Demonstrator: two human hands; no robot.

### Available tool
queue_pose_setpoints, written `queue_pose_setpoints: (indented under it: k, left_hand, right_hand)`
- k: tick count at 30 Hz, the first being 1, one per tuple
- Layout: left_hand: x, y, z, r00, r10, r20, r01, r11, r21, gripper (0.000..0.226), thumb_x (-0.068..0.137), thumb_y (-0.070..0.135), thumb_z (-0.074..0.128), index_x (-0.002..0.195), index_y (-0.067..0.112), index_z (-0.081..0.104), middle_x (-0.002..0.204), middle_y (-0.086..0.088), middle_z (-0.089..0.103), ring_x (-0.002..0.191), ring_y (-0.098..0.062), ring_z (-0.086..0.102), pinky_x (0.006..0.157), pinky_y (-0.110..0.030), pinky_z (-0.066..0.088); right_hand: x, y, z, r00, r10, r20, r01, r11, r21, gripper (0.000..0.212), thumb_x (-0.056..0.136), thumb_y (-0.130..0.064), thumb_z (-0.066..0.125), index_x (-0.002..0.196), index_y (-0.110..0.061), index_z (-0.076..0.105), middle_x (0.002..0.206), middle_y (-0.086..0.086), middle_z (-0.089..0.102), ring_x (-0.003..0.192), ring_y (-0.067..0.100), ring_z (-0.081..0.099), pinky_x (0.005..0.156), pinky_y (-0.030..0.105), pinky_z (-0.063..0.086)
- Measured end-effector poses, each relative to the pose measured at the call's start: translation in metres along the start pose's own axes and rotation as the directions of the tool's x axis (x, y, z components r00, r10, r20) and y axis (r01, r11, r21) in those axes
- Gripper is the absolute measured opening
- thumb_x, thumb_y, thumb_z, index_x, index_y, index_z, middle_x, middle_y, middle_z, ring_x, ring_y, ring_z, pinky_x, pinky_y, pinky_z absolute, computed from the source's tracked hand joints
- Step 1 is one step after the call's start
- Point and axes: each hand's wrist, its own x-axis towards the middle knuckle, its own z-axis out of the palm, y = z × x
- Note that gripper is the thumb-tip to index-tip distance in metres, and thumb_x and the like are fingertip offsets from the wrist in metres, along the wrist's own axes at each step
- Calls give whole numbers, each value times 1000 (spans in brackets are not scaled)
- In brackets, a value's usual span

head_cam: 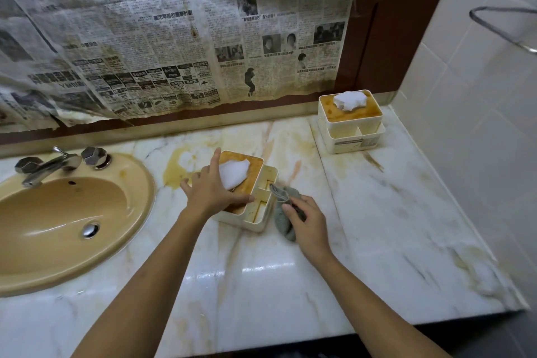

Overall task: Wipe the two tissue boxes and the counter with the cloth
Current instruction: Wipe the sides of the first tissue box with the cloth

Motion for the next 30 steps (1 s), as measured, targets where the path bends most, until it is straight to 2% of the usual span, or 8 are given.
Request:
queue_pose_setpoints:
  k: [3, 6, 9, 15, 22, 26, 30]
  left_hand:
    - [-3, -5, 1, 1000, 9, -19, -10, 998, -57, 142, 44, 84, 76, 155, 43, -3, 153, -3, 42, 140, -33, 32, 110, -58, 13]
    - [-5, -6, 2, 1000, 14, -25, -16, 995, -97, 140, 45, 82, 78, 155, 42, 1, 153, -3, 41, 139, -33, 31, 109, -56, 14]
    - [-6, -5, 2, 999, 16, -28, -18, 995, -102, 141, 44, 83, 78, 156, 41, 2, 154, -2, 40, 138, -34, 31, 108, -55, 14]
    - [-4, -4, 1, 999, 14, -31, -17, 996, -86, 141, 44, 83, 78, 156, 40, 2, 155, -2, 41, 139, -34, 32, 109, -56, 14]
    - [-3, -2, 0, 999, 11, -32, -13, 997, -71, 142, 44, 82, 78, 156, 41, -1, 155, -2, 40, 140, -35, 32, 110, -57, 13]
    - [-4, -3, 1, 999, 8, -33, -10, 998, -61, 143, 45, 81, 79, 156, 39, 0, 155, 0, 40, 139, -34, 32, 111, -58, 14]
    - [-3, -3, 1, 999, 17, -42, -19, 999, -34, 143, 46, 83, 77, 157, 36, 0, 153, -3, 43, 137, -34, 35, 110, -53, 15]
  right_hand:
    - [-5, 6, 21, 998, 40, 48, -39, 999, -29, 31, 95, -15, 65, 126, -16, 67, 112, -2, 61, 103, 3, 60, 88, 9, 46]
    - [-13, 10, 36, 999, 20, 37, -17, 997, -78, 41, 98, -15, 60, 138, -19, 57, 115, -4, 60, 105, -2, 56, 89, 6, 42]
    - [-17, 9, 44, 999, 3, 40, 1, 997, -78, 47, 102, -17, 52, 148, -23, 47, 123, -5, 58, 113, 2, 55, 91, 3, 38]
    - [-21, 5, 54, 996, 41, 77, -40, 999, -23, 45, 107, -23, 41, 152, -23, 38, 151, -5, 41, 133, 1, 40, 95, -4, 30]
    - [3, 10, 54, 996, -15, 91, 27, 991, -133, 47, 108, -25, 36, 155, -27, 31, 158, -1, 33, 145, 9, 31, 104, -3, 20]
    - [31, 9, 50, 998, -13, 65, 21, 993, -117, 48, 108, -20, 36, 155, -21, 30, 161, 0, 31, 148, 12, 28, 115, 13, 23]
    - [48, 5, 50, 997, 71, 22, -70, 996, -51, 48, 108, -20, 37, 155, -23, 30, 159, -2, 35, 146, 12, 33, 117, 23, 30]
